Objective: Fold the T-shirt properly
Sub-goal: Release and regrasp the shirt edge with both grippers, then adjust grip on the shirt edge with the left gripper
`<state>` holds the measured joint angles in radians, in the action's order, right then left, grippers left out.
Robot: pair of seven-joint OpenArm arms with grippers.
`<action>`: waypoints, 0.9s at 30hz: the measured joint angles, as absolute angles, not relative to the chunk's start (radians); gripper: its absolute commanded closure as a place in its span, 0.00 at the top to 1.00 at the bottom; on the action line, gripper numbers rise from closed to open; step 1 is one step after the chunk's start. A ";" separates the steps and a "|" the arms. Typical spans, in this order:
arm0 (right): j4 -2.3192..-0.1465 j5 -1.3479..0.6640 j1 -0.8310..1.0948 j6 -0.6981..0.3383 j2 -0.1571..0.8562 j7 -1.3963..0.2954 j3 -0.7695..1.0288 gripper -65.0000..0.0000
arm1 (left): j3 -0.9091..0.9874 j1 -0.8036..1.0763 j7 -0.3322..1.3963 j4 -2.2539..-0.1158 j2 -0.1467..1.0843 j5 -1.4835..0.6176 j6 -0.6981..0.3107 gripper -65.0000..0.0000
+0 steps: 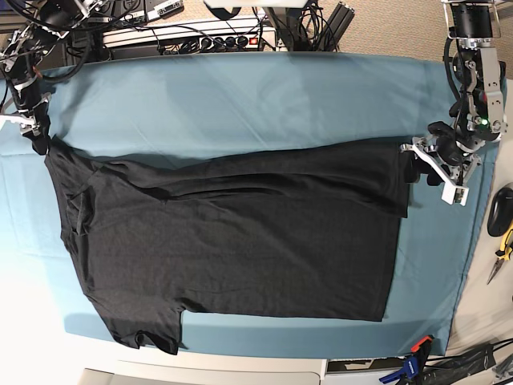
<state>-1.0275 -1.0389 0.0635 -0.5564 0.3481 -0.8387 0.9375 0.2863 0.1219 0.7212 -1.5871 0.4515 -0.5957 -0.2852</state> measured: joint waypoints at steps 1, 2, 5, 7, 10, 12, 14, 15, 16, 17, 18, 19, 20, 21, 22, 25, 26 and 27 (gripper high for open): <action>-1.028 -1.041 0.064 -0.566 0.343 -0.837 0.940 0.48 | 0.286 0.122 0.721 -1.587 0.451 -0.596 -0.285 0.50; -1.028 -1.042 0.064 -0.571 0.339 -0.836 0.941 0.48 | 0.287 0.122 0.721 -1.587 0.452 -0.596 -0.285 0.50; -1.028 -1.050 0.061 -0.577 0.334 -0.837 0.941 0.48 | 0.286 0.122 0.721 -1.587 0.451 -0.596 -0.285 0.50; -1.028 -1.052 0.052 -0.577 0.334 -0.838 0.942 0.48 | 0.286 0.122 0.717 -1.587 0.451 -0.596 -0.285 0.50; -1.027 -1.049 0.028 -0.574 0.331 -0.845 0.942 0.48 | 0.286 0.122 0.717 -1.587 0.451 -0.596 -0.285 0.50; -1.027 -1.048 0.014 -0.574 0.329 -0.851 0.938 0.48 | 0.286 0.122 0.717 -1.587 0.451 -0.596 -0.285 0.50; -1.026 -1.047 0.005 -0.574 0.329 -0.853 0.918 0.48 | 0.287 0.122 0.717 -1.587 0.451 -0.596 -0.285 0.50; -1.026 -1.045 0.000 -0.574 0.330 -0.855 0.906 0.48 | 0.287 0.122 0.717 -1.587 0.451 -0.595 -0.285 0.50; -1.026 -1.037 -0.005 -0.573 0.330 -0.857 0.892 0.48 | 0.287 0.122 0.717 -1.587 0.451 -0.593 -0.285 0.50; -1.026 -1.017 -0.009 -0.569 0.331 -0.856 0.878 0.48 | 0.287 0.122 0.717 -1.587 0.451 -0.591 -0.285 0.50; -1.027 -1.011 -0.009 -0.556 0.332 -0.856 0.862 0.48 | 0.287 0.122 0.717 -1.587 0.451 -0.592 -0.285 0.50; -1.027 -1.010 -0.009 -0.548 0.332 -0.855 0.849 0.48 | 0.286 0.122 0.717 -1.587 0.451 -0.591 -0.285 0.50; -1.028 -0.997 -0.009 -0.547 0.332 -0.855 0.840 0.48 | 0.286 0.122 0.717 -1.587 0.451 -0.592 -0.285 0.50; -1.028 -0.993 -0.009 -0.543 0.332 -0.851 0.835 0.48 | 0.287 0.122 0.717 -1.587 0.451 -0.592 -0.285 0.50; -1.028 -0.993 -0.009 -0.539 0.333 -0.852 0.834 0.48 | 0.287 0.122 0.717 -1.587 0.451 -0.592 -0.285 0.50; -1.028 -0.992 -0.009 -0.535 0.333 -0.851 0.834 0.48 | 0.287 0.122 0.718 -1.587 0.451 -0.591 -0.285 0.50; -1.028 -0.988 -0.009 -0.525 0.333 -0.851 0.834 0.48 | 0.287 0.122 0.722 -1.587 0.451 -0.592 -0.285 0.50; -1.028 -0.985 -0.011 -0.517 0.333 -0.852 0.834 0.48 | 0.286 0.122 0.727 -1.587 0.451 -0.592 -0.285 0.50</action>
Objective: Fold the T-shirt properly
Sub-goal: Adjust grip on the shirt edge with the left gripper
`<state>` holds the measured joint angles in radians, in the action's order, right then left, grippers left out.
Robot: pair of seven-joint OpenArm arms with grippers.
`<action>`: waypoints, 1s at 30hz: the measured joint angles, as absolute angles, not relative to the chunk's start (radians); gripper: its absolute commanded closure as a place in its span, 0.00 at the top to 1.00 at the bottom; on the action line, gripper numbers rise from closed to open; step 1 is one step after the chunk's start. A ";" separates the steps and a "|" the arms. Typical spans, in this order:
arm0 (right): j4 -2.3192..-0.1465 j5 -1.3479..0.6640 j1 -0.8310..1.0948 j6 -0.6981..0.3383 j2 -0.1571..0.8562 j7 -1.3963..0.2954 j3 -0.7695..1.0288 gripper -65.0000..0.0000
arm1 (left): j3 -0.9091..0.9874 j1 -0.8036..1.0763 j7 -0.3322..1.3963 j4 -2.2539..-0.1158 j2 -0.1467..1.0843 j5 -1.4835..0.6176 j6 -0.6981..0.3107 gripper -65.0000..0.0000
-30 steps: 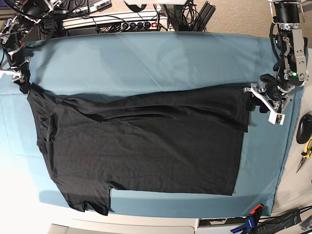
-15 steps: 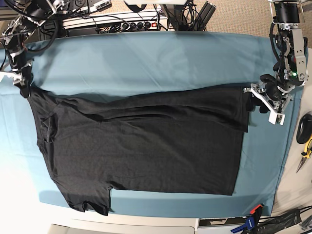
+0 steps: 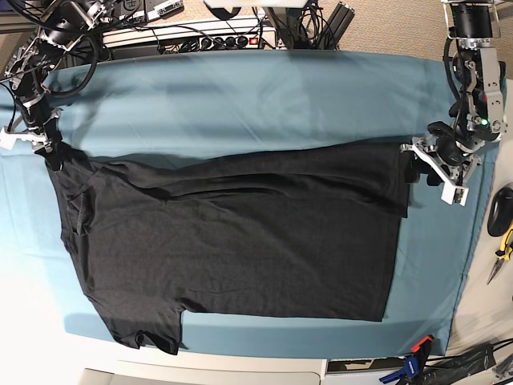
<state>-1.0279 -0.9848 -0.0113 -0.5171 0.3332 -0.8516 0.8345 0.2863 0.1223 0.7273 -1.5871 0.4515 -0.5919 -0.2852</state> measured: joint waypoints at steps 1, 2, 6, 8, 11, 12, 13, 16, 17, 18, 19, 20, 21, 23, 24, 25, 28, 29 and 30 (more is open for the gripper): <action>-1.028 -0.984 -0.011 -0.513 0.333 -0.851 0.834 0.48 | 0.287 0.122 0.728 -1.587 0.451 -0.591 -0.285 0.50; -1.028 -0.984 -0.011 -0.512 0.333 -0.850 0.834 0.48 | 0.287 0.123 0.728 -1.587 0.451 -0.591 -0.285 0.50; -1.028 -0.977 -0.011 -0.512 0.332 -0.847 0.834 0.48 | 0.286 0.125 0.729 -1.587 0.451 -0.591 -0.285 0.50; -1.028 -0.976 -0.011 -0.509 0.332 -0.847 0.834 0.48 | 0.286 0.125 0.729 -1.587 0.451 -0.591 -0.285 0.50; -1.030 -0.948 -0.012 -0.493 0.332 -0.841 0.830 0.33 | 0.287 0.125 0.738 -1.587 0.452 -0.596 -0.285 0.50; -1.030 -0.936 -0.014 -0.494 0.332 -0.842 0.829 0.23 | 0.287 0.125 0.749 -1.587 0.451 -0.606 -0.285 0.50; -1.030 -0.928 -0.014 -0.494 0.332 -0.845 0.828 0.13 | 0.287 0.125 0.764 -1.587 0.452 -0.632 -0.285 0.50; -1.031 -0.932 -0.014 -0.495 0.332 -0.846 0.828 0.00 | 0.286 0.125 0.809 -1.587 0.450 -0.672 -0.285 0.50; -1.032 -0.931 -0.014 -0.495 0.332 -0.848 0.828 0.00 | 0.286 0.125 0.808 -1.587 0.449 -0.672 -0.284 0.50; -1.032 -0.931 -0.014 -0.495 0.332 -0.848 0.828 0.00 | 0.286 0.125 0.808 -1.584 0.449 -0.676 -0.278 0.50; -1.032 -0.931 -0.014 -0.495 0.332 -0.848 0.828 0.00 | 0.286 0.125 0.808 -1.580 0.449 -0.679 -0.260 0.50; -1.032 -0.931 -0.014 -0.495 0.332 -0.849 0.828 0.00 | 0.287 0.124 0.808 -1.572 0.449 -0.679 -0.254 0.50; -1.032 -0.931 -0.014 -0.495 0.332 -0.849 0.828 0.00 | 0.290 0.125 0.811 -1.567 0.449 -0.680 -0.253 0.50; -1.032 -0.928 -0.014 -0.495 0.335 -0.852 0.828 0.00 | 0.312 0.125 0.838 -1.552 0.448 -0.702 -0.252 0.50; -1.032 -0.928 -0.014 -0.495 0.336 -0.854 0.828 0.00 | 0.328 0.125 0.839 -1.543 0.449 -0.711 -0.252 0.50; -1.032 -0.928 -0.014 -0.495 0.343 -0.857 0.827 0.00 | 0.347 0.125 0.840 -1.533 0.449 -0.730 -0.251 0.50; -1.032 -0.927 -0.014 -0.495 0.352 -0.865 0.823 0.00 | 0.395 0.125 0.862 -1.491 0.452 -0.791 -0.273 0.50; -1.032 -0.927 -0.014 -0.494 0.358 -0.867 0.823 0.00 | 0.406 0.125 0.865 -1.482 0.451 -0.808 -0.281 0.50; -1.032 -0.926 -0.014 -0.494 0.362 -0.871 0.823 0.00 | 0.411 0.124 0.870 -1.475 0.452 -0.827 -0.286 0.50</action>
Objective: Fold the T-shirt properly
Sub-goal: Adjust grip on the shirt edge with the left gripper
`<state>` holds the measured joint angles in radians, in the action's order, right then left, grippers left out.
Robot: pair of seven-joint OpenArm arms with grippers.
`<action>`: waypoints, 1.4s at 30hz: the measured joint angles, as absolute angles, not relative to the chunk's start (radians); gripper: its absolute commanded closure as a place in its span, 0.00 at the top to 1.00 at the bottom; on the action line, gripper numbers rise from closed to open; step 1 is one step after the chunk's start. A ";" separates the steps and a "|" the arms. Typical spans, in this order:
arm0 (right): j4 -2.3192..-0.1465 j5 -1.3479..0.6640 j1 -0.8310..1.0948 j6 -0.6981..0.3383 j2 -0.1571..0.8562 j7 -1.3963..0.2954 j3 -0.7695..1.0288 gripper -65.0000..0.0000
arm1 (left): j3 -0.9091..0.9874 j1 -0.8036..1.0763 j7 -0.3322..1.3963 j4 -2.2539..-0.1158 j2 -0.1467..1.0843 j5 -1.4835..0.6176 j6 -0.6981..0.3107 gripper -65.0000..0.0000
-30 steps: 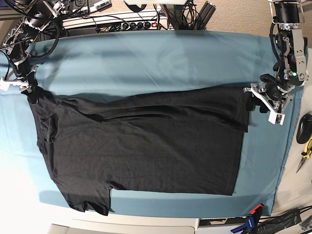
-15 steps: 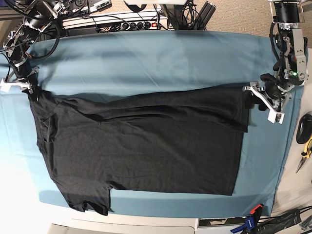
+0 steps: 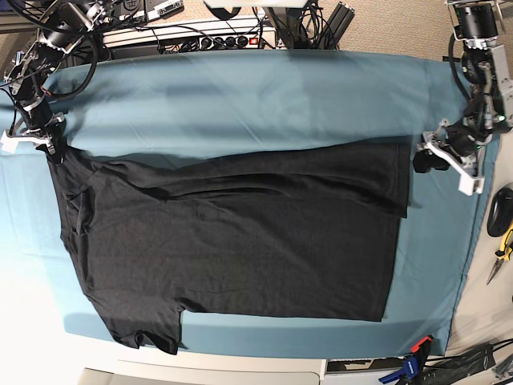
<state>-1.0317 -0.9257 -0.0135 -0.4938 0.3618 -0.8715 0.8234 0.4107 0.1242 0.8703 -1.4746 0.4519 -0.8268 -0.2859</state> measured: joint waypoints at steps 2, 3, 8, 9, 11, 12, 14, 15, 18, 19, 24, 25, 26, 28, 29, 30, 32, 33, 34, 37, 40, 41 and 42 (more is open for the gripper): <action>-1.031 -0.925 -0.014 -0.494 0.364 -0.876 0.823 0.00 | 0.414 0.124 0.875 -1.463 0.452 -0.855 -0.295 0.50; -1.031 -0.925 -0.014 -0.494 0.364 -0.876 0.823 0.00 | 0.414 0.124 0.887 -1.459 0.452 -0.870 -0.313 0.50; -1.031 -0.920 -0.014 -0.494 0.364 -0.876 0.823 0.00 | 0.413 0.125 0.913 -1.459 0.448 -0.911 -0.331 0.50; -1.031 -0.920 -0.014 -0.494 0.364 -0.876 0.823 0.00 | 0.413 0.125 0.914 -1.459 0.449 -0.915 -0.331 0.50; -1.031 -0.920 -0.014 -0.494 0.364 -0.876 0.823 0.00 | 0.413 0.125 0.917 -1.459 0.449 -0.920 -0.334 0.49; -1.031 -0.920 -0.014 -0.494 0.364 -0.876 0.823 0.00 | 0.413 0.125 0.920 -1.459 0.449 -0.927 -0.334 0.49; -1.031 -0.920 -0.014 -0.494 0.364 -0.876 0.823 0.00 | 0.413 0.128 0.920 -1.459 0.448 -0.930 -0.335 0.49; -1.031 -0.920 -0.014 -0.494 0.364 -0.876 0.823 0.00 | 0.413 0.128 0.920 -1.459 0.449 -0.931 -0.335 0.49; -1.031 -0.920 -0.014 -0.494 0.364 -0.876 0.823 0.00 | 0.412 0.128 0.931 -1.459 0.448 -0.945 -0.353 0.49; -1.031 -0.920 -0.014 -0.494 0.364 -0.876 0.823 0.00 | 0.411 0.130 0.939 -1.459 0.448 -0.955 -0.358 0.49; -1.031 -0.920 -0.014 -0.494 0.364 -0.875 0.823 0.00 | 0.411 0.131 0.966 -1.457 0.443 -0.992 -0.387 0.49; -1.031 -0.920 -0.014 -0.494 0.364 -0.875 0.823 0.00 | 0.411 0.132 0.965 -1.457 0.439 -0.996 -0.387 0.49; -1.031 -0.920 -0.014 -0.494 0.364 -0.875 0.823 0.00 | 0.411 0.133 0.965 -1.457 0.434 -1.001 -0.387 0.49; -1.031 -0.920 -0.014 -0.494 0.364 -0.875 0.823 0.00 | 0.400 0.133 0.962 -1.457 0.426 -1.008 -0.391 0.49; -1.031 -0.920 -0.014 -0.494 0.364 -0.876 0.823 0.00 | 0.386 0.133 0.961 -1.457 0.427 -1.011 -0.402 0.49; -1.031 -0.920 -0.014 -0.494 0.364 -0.875 0.823 0.00 | 0.369 0.132 0.960 -1.457 0.426 -1.023 -0.407 0.49; -1.031 -0.920 -0.014 -0.494 0.364 -0.875 0.823 0.00 | 0.329 0.130 0.953 -1.457 0.421 -1.034 -0.416 0.49; -1.031 -0.920 -0.014 -0.494 0.364 -0.875 0.823 0.00 | 0.310 0.127 0.943 -1.457 0.415 -1.034 -0.424 0.49; -1.031 -0.920 -0.014 -0.494 0.364 -0.875 0.823 0.00 | 0.295 0.124 0.942 -1.457 0.406 -1.032 -0.432 0.48; -1.031 -0.920 -0.014 -0.494 0.364 -0.876 0.823 0.00 | 0.279 0.121 0.930 -1.459 0.386 -1.012 -0.435 0.33; -1.031 -0.920 -0.014 -0.495 0.365 -0.875 0.823 0.00 | 0.279 0.123 0.927 -1.459 0.394 -0.999 -0.435 0.15; -1.031 -0.920 -0.014 -0.495 0.365 -0.875 0.823 0.00 | 0.279 0.124 0.928 -1.459 0.398 -0.995 -0.436 0.12; -1.031 -0.920 -0.014 -0.498 0.365 -0.875 0.823 0.00 | 0.279 0.125 0.929 -1.459 0.401 -0.993 -0.439 0.11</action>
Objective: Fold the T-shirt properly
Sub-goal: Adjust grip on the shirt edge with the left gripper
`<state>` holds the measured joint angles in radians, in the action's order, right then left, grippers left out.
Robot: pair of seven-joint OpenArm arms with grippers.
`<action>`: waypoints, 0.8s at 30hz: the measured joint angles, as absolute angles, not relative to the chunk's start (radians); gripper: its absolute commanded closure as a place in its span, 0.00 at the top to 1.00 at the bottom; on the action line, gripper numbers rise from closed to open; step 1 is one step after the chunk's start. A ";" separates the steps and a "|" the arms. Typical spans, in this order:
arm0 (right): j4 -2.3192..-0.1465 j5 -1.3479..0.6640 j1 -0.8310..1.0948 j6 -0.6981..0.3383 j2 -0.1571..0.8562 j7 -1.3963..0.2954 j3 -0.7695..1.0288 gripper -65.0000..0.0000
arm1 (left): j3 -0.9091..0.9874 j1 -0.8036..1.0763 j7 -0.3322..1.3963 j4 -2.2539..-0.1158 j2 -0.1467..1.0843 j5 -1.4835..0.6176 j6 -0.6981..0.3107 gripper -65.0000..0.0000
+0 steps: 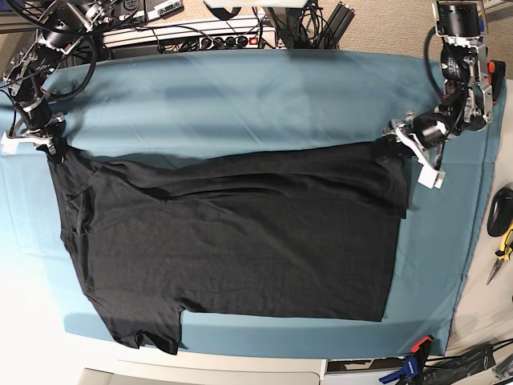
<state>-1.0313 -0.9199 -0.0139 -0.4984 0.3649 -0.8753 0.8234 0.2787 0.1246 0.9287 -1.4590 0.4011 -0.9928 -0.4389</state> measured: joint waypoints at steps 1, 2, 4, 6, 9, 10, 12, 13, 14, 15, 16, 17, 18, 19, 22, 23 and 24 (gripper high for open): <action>-1.031 -0.918 -0.014 -0.517 0.365 -0.876 0.823 0.00 | 0.279 0.125 0.931 -1.459 0.403 -0.992 -0.439 0.08; -1.028 -0.916 -0.013 -0.529 0.365 -0.876 0.823 0.00 | 0.279 0.125 0.932 -1.459 0.403 -0.992 -0.439 0.06; -1.028 -0.917 -0.011 -0.533 0.366 -0.877 0.823 0.00 | 0.279 0.125 0.931 -1.459 0.402 -0.984 -0.439 0.00; -1.028 -0.925 -0.011 -0.536 0.372 -0.883 0.821 0.00 | 0.279 0.125 0.931 -1.459 0.402 -0.984 -0.439 0.00; -1.021 -0.932 -0.011 -0.551 0.387 -0.896 0.817 0.00 | 0.279 0.125 0.931 -1.459 0.402 -0.983 -0.439 0.00; -1.020 -0.941 -0.010 -0.561 0.394 -0.902 0.817 0.00 | 0.279 0.125 0.931 -1.459 0.402 -0.980 -0.439 0.00; -1.016 -0.943 -0.008 -0.566 0.410 -0.913 0.815 0.00 | 0.279 0.125 0.930 -1.459 0.404 -0.977 -0.439 0.00; -1.014 -0.942 -0.007 -0.566 0.418 -0.918 0.815 0.00 | 0.279 0.125 0.931 -1.459 0.408 -0.975 -0.440 0.00; -1.014 -0.941 -0.006 -0.566 0.427 -0.922 0.815 0.00 | 0.278 0.125 0.930 -1.459 0.414 -0.973 -0.440 0.00; -1.014 -0.939 -0.005 -0.566 0.436 -0.928 0.815 0.00 | 0.278 0.125 0.928 -1.459 0.423 -0.973 -0.440 0.00; -1.013 -0.938 -0.005 -0.565 0.447 -0.929 0.815 0.00 | 0.278 0.125 0.928 -1.459 0.432 -0.969 -0.439 0.00; -1.013 -0.939 -0.005 -0.566 0.454 -0.928 0.815 0.00 | 0.278 0.125 0.928 -1.459 0.441 -0.969 -0.439 0.00; -1.013 -0.939 -0.005 -0.566 0.461 -0.928 0.815 0.00 | 0.278 0.125 0.928 -1.459 0.447 -0.970 -0.440 0.00; -1.013 -0.939 -0.005 -0.566 0.467 -0.931 0.815 0.00 | 0.278 0.125 0.928 -1.459 0.452 -0.970 -0.439 0.00; -1.013 -0.939 -0.005 -0.566 0.481 -0.936 0.815 0.00 | 0.278 0.125 0.928 -1.459 0.451 -0.970 -0.439 0.00; -1.013 -0.939 -0.005 -0.566 0.483 -0.935 0.815 0.00 | 0.278 0.125 0.928 -1.459 0.451 -0.970 -0.439 0.00; -1.013 -0.939 -0.005 -0.566 0.483 -0.936 0.815 0.00 | 0.278 0.125 0.928 -1.459 0.451 -0.970 -0.439 0.00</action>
